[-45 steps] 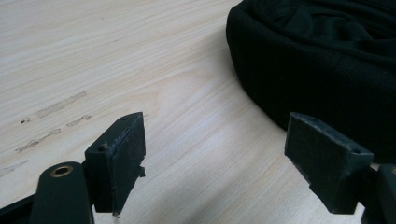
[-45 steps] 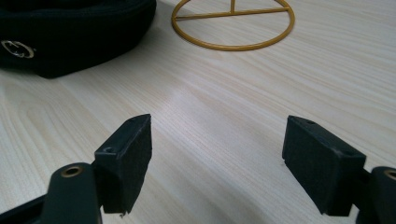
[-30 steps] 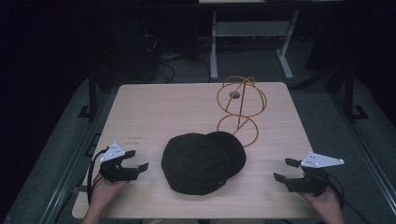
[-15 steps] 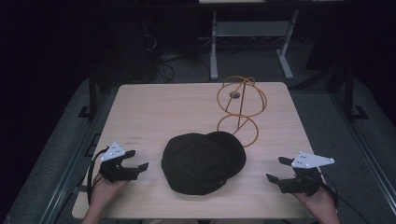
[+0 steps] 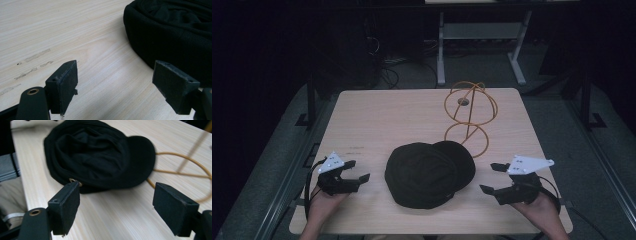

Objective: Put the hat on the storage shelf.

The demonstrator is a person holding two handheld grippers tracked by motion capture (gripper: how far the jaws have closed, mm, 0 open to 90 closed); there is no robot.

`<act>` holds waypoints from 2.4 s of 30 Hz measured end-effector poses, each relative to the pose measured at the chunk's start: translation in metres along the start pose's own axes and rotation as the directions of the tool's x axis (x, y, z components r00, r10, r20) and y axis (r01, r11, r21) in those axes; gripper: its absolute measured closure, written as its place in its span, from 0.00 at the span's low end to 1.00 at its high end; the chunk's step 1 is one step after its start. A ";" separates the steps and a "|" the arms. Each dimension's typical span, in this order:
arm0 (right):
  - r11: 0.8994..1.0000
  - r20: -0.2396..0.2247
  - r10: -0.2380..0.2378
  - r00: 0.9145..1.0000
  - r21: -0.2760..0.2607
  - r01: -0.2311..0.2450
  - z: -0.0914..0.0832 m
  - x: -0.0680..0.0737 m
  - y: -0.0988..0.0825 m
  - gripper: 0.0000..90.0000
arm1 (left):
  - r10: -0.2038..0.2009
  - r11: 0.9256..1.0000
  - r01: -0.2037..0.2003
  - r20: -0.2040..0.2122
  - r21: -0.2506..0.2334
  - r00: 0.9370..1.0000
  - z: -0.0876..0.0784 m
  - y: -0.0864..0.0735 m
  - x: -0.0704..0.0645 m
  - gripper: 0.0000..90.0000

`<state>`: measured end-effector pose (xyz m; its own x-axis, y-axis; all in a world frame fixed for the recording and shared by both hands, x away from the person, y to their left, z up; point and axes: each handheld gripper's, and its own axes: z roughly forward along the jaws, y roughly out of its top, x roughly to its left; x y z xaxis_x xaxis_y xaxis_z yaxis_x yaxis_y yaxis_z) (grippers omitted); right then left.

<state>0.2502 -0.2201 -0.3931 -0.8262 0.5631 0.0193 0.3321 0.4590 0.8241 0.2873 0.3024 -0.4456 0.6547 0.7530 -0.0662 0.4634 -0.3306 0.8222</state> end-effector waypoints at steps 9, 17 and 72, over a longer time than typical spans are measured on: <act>0.997 -0.083 -0.072 0.994 0.036 0.075 0.029 0.019 0.031 0.26 | -0.008 1.000 0.008 0.003 -0.005 1.000 -0.001 -0.001 0.000 0.22; 0.992 -0.123 -0.094 0.988 0.067 0.103 0.047 0.028 0.043 0.27 | -0.004 1.000 0.004 0.003 -0.006 1.000 0.000 -0.001 0.001 0.22; 0.920 -0.321 -0.216 0.922 0.249 0.303 0.147 0.085 0.071 0.78 | 0.001 1.000 -0.001 0.014 0.005 1.000 0.001 0.000 0.000 0.22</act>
<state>0.2705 -0.0384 -0.4157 -0.9797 0.1993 0.0211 0.1688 0.7638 0.6229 0.2880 0.3019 -0.4461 0.6634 0.7446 -0.0735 0.4657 -0.3341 0.8195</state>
